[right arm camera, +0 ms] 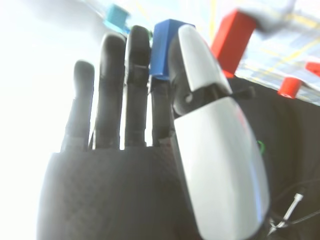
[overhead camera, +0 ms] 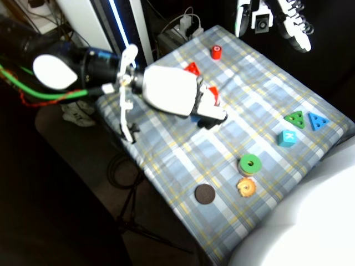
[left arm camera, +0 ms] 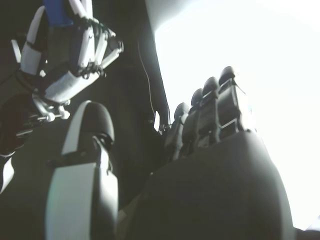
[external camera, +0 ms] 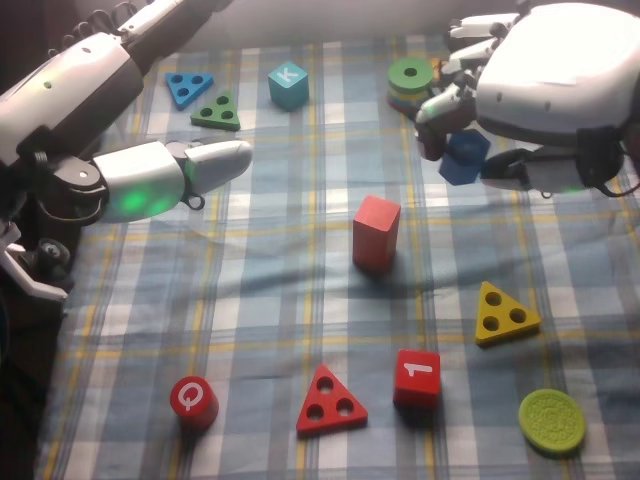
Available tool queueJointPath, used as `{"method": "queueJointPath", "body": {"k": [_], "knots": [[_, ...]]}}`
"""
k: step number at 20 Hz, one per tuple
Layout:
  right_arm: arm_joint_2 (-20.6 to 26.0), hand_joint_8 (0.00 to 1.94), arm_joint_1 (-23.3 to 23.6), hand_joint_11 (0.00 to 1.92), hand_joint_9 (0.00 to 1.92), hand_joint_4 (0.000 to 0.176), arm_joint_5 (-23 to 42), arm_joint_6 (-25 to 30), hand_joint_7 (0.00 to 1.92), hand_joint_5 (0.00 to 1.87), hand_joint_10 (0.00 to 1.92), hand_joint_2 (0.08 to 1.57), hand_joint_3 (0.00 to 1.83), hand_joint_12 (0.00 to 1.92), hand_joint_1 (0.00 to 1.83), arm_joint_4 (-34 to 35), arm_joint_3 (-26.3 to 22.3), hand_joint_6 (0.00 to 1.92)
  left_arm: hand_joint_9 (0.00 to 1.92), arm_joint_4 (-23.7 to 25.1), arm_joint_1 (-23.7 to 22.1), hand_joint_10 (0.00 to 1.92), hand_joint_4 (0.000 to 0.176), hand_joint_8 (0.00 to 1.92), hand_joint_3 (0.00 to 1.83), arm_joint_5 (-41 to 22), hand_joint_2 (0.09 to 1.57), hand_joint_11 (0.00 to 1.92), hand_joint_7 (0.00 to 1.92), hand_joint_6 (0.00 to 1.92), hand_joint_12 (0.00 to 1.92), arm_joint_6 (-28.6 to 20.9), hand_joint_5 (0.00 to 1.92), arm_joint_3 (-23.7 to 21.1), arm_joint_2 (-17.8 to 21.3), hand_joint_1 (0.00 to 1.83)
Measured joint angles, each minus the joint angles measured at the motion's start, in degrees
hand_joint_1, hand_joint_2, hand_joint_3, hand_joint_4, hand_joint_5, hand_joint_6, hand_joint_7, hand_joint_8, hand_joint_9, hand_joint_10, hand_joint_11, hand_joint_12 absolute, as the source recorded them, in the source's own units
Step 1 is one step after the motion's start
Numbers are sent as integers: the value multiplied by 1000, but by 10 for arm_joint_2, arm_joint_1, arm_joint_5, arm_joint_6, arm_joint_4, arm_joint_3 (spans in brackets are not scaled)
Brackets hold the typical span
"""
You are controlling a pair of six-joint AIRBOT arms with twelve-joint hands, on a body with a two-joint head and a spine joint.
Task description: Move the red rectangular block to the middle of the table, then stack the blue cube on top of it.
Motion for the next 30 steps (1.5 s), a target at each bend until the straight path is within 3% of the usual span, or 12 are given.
{"method": "queueJointPath", "body": {"k": [3, 6, 7, 9, 11, 13, 16, 20, 22, 23, 25, 30], "knots": [[-6, 1155, 10, 387, 745, 0, 3, 20, 936, 781, 1407, 1179, 0, 1753, 1323, -28, 2, 1181, 0, -3, 0, 0, 80, 0, 0, -1, 1200, 0, 0, 0, 0, 0, 0, 1, 0, 852], [-16, 998, 21, 156, 803, 0, 13, 24, 1013, 744, 1338, 1160, 0, 1574, 1362, -40, 2, 1231, 0, -6, 3, 0, 93, 0, 0, 1, 1206, 0, 0, 0, 0, 0, 0, 1, 0, 856], [-20, 969, 23, 103, 809, 0, 15, 24, 1044, 781, 1307, 1148, 0, 1554, 1367, -44, 2, 1177, 0, -7, 3, 0, 69, 0, 1, 2, 1208, 0, 0, 0, 0, 0, 0, 1, 0, 866], [-26, 915, 24, 13, 789, 0, 17, 24, 1080, 833, 1276, 1135, 0, 1583, 1368, -48, 2, 1157, 0, -9, 3, 0, 69, 0, 1, -1, 1208, 0, 0, 0, 0, 0, 0, 2, 0, 845], [-31, 935, 24, 0, 764, 0, 17, 24, 1012, 864, 908, 1140, 3, 1668, 1215, -50, 3, 1202, 0, -10, 3, 0, 82, 0, 5, -1, 1218, 0, 0, 0, 0, 0, 0, 2, 0, 827], [-37, 993, 30, 0, 608, 0, 18, 28, 858, 872, 684, 1180, 0, 1473, 1220, -64, 4, 1342, 0, -12, 3, 0, 93, 0, 4, -1, 1218, 0, 0, 0, 0, 0, 0, 2, 0, 839], [-54, 1158, 30, 121, 647, 0, 24, 92, 981, 854, 1233, 1151, 0, 1776, 1225, -130, 14, 1057, 0, -14, 7, 0, 96, 0, 5, -1, 1225, 0, 0, 0, 0, 0, 0, 2, 0, 808], [-63, 1329, 30, 146, 546, 0, 27, 117, 861, 871, 1273, 1179, 0, 1838, 1196, -163, 17, 1051, 0, -18, 9, 0, 109, 0, 4, -3, 1228, 0, 0, 0, 0, 0, 0, 2, 0, 827], [-63, 1284, 30, 161, 531, 21, 27, 118, 839, 826, 1176, 1195, 2, 1798, 1172, -167, 18, 1188, 0, -18, 13, 0, 107, 0, 6, -3, 1235, 0, 0, 0, 0, 0, 0, 2, 0, 825], [-63, 1318, 30, 232, 559, 0, 26, 118, 862, 841, 1341, 1186, 0, 1863, 1188, -169, 18, 1114, 0, -18, 13, 0, 110, 0, 6, -3, 1236, 0, 0, 0, 0, 0, 0, 2, 0, 818], [-66, 1234, 30, 278, 583, 0, 26, 118, 923, 843, 1385, 1169, 0, 1859, 1201, -172, 18, 1118, 0, -18, 13, 0, 108, 0, 3, -6, 1233, 0, 0, 0, 0, 0, 0, 2, 0, 803], [-68, 1159, 30, 156, 558, 23, 26, 118, 911, 845, 1148, 1171, 0, 1825, 1186, -183, 16, 1163, 0, -20, 14, 0, 108, 0, 6, -8, 1242, 0, 0, 0, 0, -1, 0, 2, 0, 764]]}}
